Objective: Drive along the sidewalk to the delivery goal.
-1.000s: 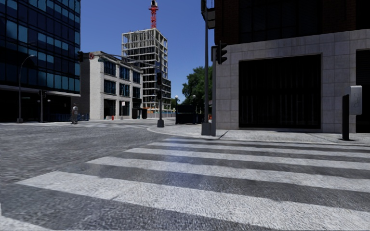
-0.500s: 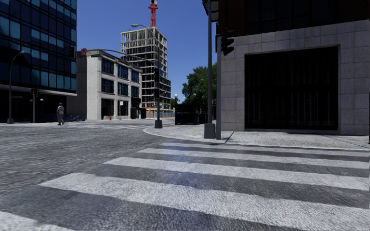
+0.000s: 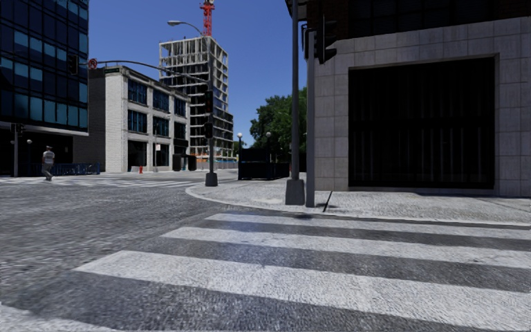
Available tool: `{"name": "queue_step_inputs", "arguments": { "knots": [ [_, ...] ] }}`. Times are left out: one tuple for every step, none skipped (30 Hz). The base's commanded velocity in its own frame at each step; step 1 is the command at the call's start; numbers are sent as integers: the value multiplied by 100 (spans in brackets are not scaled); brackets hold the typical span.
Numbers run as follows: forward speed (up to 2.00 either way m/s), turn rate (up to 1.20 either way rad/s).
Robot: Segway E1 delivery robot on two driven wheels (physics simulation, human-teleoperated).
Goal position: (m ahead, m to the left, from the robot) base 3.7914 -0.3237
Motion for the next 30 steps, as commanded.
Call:
{"name": "queue_step_inputs", "arguments": {
  "knots": [
    [185, -45],
    [182, -45],
    [179, -45],
    [178, -45],
    [177, -45],
    [177, -45],
    [177, -45],
    [177, -45],
    [177, -45],
    [177, -45],
    [176, -46],
    [176, -46],
    [170, -46],
    [165, -46],
    [165, -46],
    [163, -46],
    [162, -46],
    [162, -46],
    [162, -46],
    [162, -46],
    [162, -46],
    [162, -46],
    [162, -46],
    [162, -46],
    [162, -46],
    [162, -46],
    [162, -46],
    [162, -46],
    [162, -46],
    [162, -46]
  ]
}}
